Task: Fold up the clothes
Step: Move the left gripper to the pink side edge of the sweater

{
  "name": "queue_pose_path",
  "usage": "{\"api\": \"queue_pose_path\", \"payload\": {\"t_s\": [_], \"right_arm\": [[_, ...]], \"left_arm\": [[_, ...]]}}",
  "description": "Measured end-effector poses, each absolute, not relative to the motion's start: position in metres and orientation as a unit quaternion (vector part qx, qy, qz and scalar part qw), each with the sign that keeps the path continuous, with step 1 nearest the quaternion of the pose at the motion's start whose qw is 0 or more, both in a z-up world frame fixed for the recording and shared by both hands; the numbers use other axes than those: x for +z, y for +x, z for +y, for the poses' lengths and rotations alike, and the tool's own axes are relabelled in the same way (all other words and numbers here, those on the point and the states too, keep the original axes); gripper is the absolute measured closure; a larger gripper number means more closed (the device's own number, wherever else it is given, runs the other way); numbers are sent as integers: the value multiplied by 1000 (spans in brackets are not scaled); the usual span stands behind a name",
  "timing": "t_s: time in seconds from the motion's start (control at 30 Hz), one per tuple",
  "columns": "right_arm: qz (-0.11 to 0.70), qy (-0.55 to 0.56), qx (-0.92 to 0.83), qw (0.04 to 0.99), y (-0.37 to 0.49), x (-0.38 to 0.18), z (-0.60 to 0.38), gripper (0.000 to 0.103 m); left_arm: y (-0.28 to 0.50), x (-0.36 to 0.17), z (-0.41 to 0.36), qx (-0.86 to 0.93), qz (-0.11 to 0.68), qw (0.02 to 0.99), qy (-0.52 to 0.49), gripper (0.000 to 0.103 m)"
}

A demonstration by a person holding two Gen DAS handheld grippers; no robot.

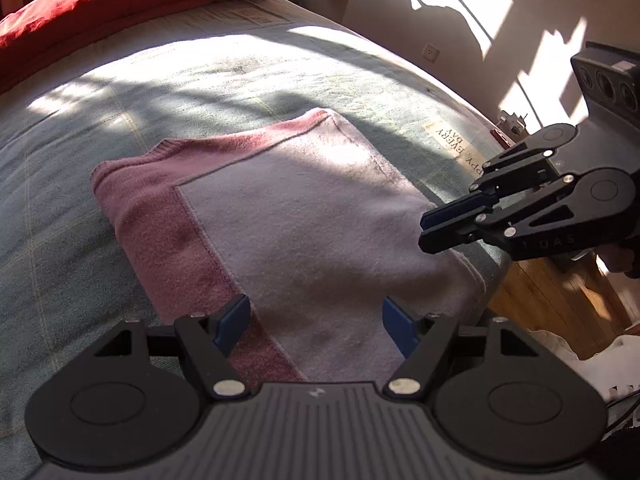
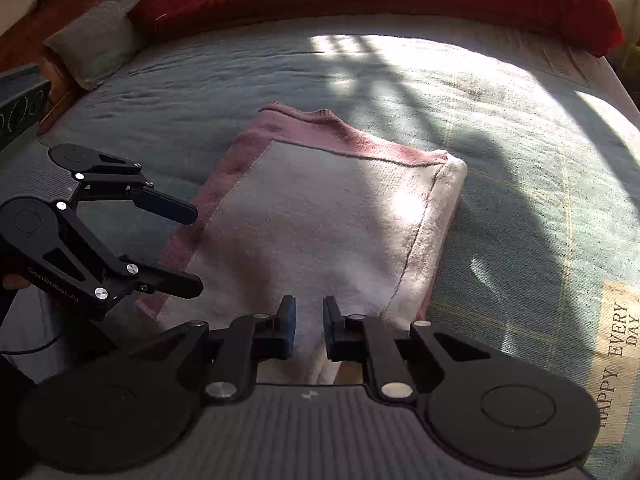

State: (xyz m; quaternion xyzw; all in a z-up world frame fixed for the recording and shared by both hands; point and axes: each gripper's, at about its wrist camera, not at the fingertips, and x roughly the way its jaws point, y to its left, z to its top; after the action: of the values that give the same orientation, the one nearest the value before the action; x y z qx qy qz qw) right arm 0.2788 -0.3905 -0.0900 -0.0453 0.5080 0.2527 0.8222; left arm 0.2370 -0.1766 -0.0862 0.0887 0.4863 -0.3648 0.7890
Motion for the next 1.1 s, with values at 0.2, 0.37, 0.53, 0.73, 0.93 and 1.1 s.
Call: {"api": "queue_pose_path", "payload": {"t_s": [0.2, 0.37, 0.53, 0.73, 0.93, 1.1], "right_arm": [[539, -48, 209, 815, 269, -122, -409, 83], [502, -27, 222, 835, 256, -92, -410, 83], [504, -36, 242, 828, 256, -94, -392, 82], [534, -45, 209, 818, 251, -109, -408, 77], [498, -30, 198, 844, 257, -81, -414, 75], [481, -25, 195, 854, 278, -72, -403, 74]], "left_arm": [[214, -106, -177, -369, 514, 765, 119, 30], [206, -92, -176, -391, 501, 764, 114, 30], [204, -102, -184, -393, 516, 751, 122, 29], [201, -105, -170, -386, 529, 747, 114, 29], [215, -72, -165, -375, 488, 779, 120, 29], [241, -66, -169, -341, 474, 804, 109, 29]]}}
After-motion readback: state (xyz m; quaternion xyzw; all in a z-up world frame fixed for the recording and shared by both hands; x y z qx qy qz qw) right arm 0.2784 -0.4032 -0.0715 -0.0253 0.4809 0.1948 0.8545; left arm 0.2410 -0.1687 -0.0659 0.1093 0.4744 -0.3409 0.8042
